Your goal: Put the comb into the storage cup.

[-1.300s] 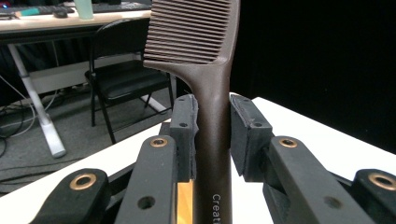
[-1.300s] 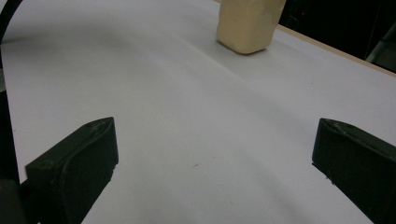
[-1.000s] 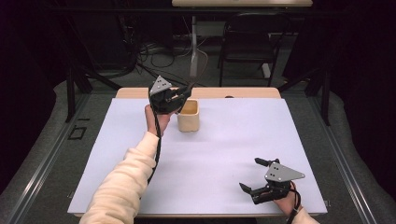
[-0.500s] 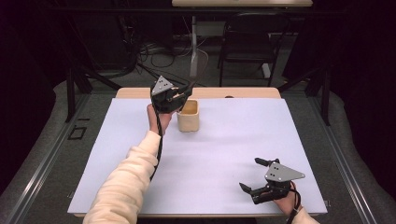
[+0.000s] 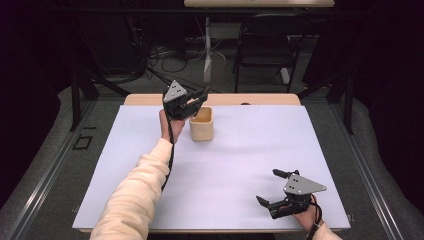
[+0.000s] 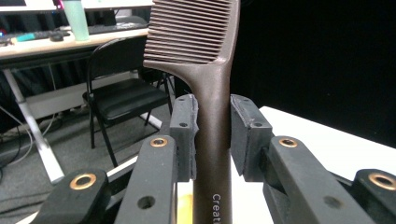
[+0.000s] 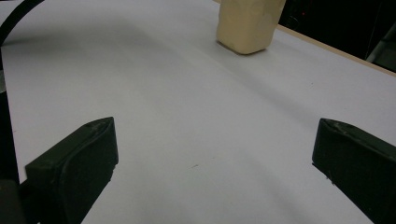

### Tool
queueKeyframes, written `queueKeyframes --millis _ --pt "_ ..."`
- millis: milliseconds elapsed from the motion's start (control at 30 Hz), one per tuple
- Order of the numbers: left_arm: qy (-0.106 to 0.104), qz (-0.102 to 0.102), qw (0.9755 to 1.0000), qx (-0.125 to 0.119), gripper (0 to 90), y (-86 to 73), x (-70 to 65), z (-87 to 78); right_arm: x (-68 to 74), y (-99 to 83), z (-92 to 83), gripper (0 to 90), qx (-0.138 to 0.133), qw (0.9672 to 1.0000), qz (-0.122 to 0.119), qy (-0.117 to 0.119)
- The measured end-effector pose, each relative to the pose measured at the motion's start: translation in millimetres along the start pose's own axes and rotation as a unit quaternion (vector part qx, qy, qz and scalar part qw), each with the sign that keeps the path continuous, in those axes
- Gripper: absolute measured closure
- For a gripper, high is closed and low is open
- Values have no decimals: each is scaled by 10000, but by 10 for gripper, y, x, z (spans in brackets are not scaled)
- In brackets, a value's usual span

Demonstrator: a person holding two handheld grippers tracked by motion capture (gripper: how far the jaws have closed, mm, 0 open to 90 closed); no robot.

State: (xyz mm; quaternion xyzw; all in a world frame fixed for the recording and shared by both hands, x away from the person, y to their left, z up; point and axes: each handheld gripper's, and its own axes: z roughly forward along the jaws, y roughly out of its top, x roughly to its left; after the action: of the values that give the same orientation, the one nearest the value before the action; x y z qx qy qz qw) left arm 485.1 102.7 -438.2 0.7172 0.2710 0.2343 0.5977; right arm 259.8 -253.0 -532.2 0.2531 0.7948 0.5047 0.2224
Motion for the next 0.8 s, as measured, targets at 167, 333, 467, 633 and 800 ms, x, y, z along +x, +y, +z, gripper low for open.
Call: queueKeyframes --millis 167,333,467,633,800 --pt "18 5 10000 -39 723 -10 21 30 0 0 -1 0 0 10000 6 3" --pt "39 70 10000 -35 723 -21 41 71 4 0 -3 0 -2 10000 26 14" --pt "44 63 10000 -37 723 -37 50 109 2 0 -4 0 2 10000 16 8" --pt "53 63 10000 -32 723 -65 57 144 -1 0 -5 0 -1 10000 9 1" --pt "85 -9 9999 -66 723 -105 74 181 3 2 -6 0 -9 10000 17 13"
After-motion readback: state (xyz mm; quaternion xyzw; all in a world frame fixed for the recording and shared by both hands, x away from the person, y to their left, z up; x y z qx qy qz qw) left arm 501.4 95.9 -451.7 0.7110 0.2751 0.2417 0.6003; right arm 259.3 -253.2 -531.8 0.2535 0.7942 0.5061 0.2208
